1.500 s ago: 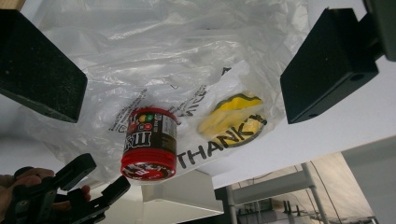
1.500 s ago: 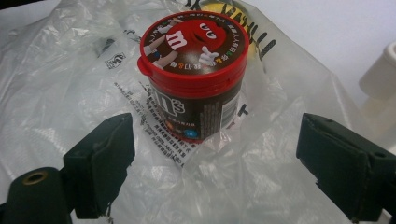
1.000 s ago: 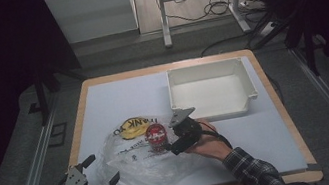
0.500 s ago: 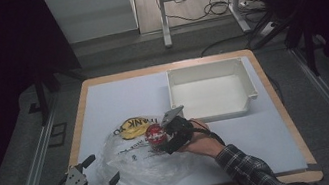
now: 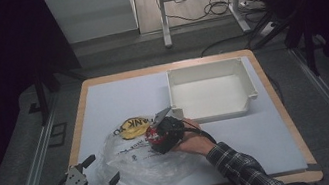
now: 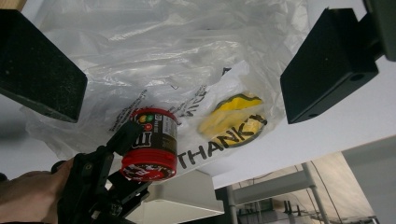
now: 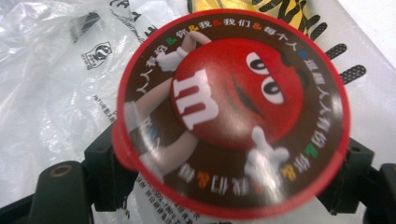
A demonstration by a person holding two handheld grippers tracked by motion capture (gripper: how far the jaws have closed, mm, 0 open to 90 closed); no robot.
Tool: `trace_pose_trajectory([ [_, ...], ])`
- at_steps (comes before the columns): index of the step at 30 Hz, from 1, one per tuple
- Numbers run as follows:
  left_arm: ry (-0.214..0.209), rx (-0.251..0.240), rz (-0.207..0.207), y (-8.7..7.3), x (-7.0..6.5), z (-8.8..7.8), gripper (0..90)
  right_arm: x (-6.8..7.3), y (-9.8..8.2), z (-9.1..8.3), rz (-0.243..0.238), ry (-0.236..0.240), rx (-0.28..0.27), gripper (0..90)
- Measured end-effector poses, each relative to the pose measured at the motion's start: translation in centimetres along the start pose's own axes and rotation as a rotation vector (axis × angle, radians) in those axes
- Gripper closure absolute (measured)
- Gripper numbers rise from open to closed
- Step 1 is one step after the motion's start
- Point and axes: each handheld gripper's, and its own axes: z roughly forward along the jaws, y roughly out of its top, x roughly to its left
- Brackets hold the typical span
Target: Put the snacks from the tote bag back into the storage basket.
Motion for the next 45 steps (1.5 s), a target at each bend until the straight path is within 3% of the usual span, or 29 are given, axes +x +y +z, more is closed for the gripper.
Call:
trace_pose_trajectory([
  [11, -0.001, 0.001, 0.001, 0.0, 0.0, 0.0, 0.6, -0.1, 0.2, 0.8, -0.013, -0.006, 0.008, 25.0],
  [18, -0.004, -0.031, -0.017, 0.0, 0.1, -0.2, 0.4, 0.0, 0.2, 0.8, -0.012, -0.011, 0.009, 25.5],
  [27, 0.002, -0.041, -0.011, 0.0, 0.1, -0.3, 0.4, 0.4, 0.3, 0.7, -0.031, -0.027, 0.008, 25.7],
  [45, 0.005, -0.029, -0.002, 0.1, 0.0, -0.2, 0.5, 0.8, 1.3, -1.5, -0.041, -0.015, -0.02, 25.8],
])
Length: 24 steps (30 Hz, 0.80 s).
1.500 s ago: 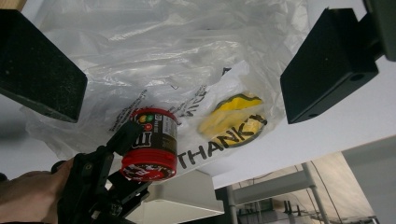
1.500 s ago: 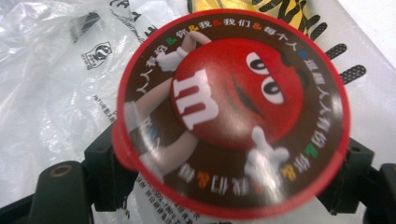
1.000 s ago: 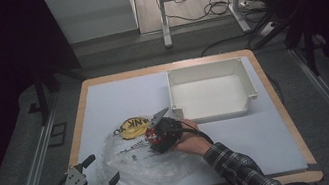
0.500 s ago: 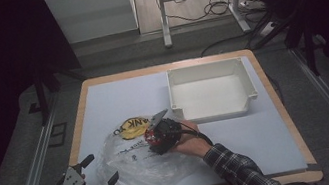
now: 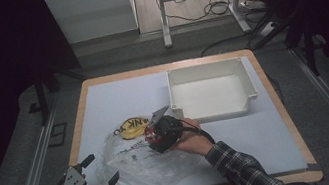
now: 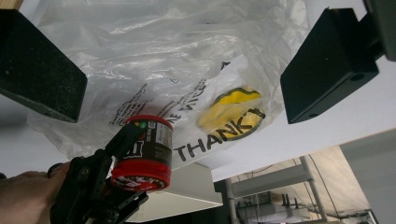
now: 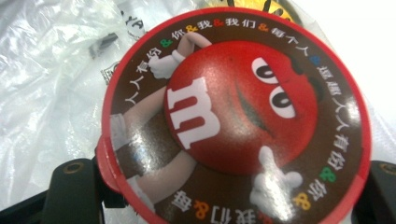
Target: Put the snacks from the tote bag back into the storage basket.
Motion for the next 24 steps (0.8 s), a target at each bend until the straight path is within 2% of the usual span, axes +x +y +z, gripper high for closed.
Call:
trace_pose_trajectory([
  [11, -0.001, 0.006, 0.006, 0.0, 0.0, 0.0, 0.6, 0.0, 0.0, -0.8, 0.014, -0.019, -0.004, 25.8],
  [14, 0.0, 0.006, 0.006, 0.0, 0.0, 0.1, 0.6, 0.0, -0.1, -1.3, 0.022, -0.001, -0.005, 25.7],
  [24, 0.002, 0.004, 0.006, 0.0, 0.0, 0.0, 0.6, 0.0, -0.4, -2.4, 0.011, -0.002, -0.013, 25.8],
])
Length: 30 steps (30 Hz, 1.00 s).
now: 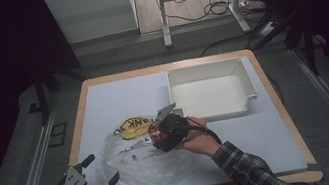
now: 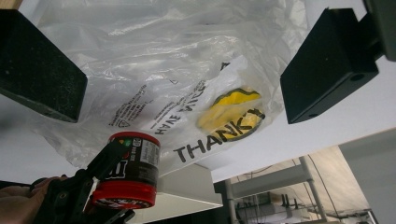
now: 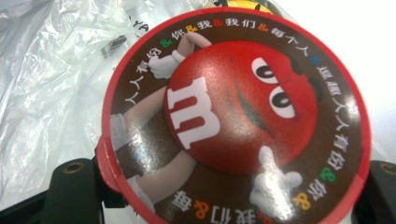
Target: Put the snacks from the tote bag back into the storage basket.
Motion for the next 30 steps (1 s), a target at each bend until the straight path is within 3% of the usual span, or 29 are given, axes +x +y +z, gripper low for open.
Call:
trace_pose_trajectory([
  [30, 0.003, 0.003, 0.001, 0.0, -0.1, 0.0, 0.6, -1.3, -1.9, -3.4, 0.019, -0.043, -0.014, 25.8],
])
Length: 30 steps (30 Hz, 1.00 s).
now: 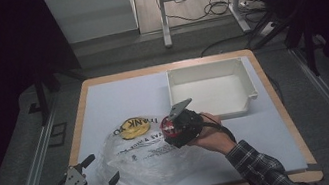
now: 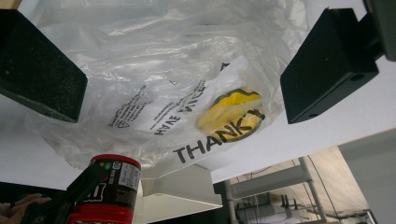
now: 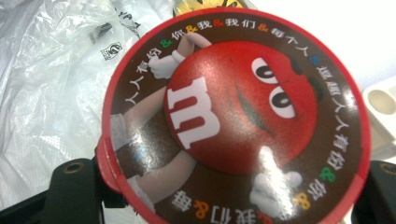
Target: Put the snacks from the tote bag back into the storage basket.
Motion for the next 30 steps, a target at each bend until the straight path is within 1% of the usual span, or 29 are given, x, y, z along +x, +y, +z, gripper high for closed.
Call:
trace_pose_trajectory([
  [5, 0.0, 0.0, 0.0, 0.0, 0.0, 0.0, 0.6, -0.4, -0.3, -0.4, 0.003, -0.006, 0.001, 25.7],
  [12, 0.001, 0.002, 0.001, 0.0, 0.0, 0.0, 0.6, -1.1, -1.0, -1.1, 0.02, -0.012, 0.009, 25.8],
  [30, 0.005, 0.004, 0.001, 0.0, 0.0, 0.0, 0.6, -2.5, -1.8, -2.8, 0.013, -0.035, 0.003, 25.7],
])
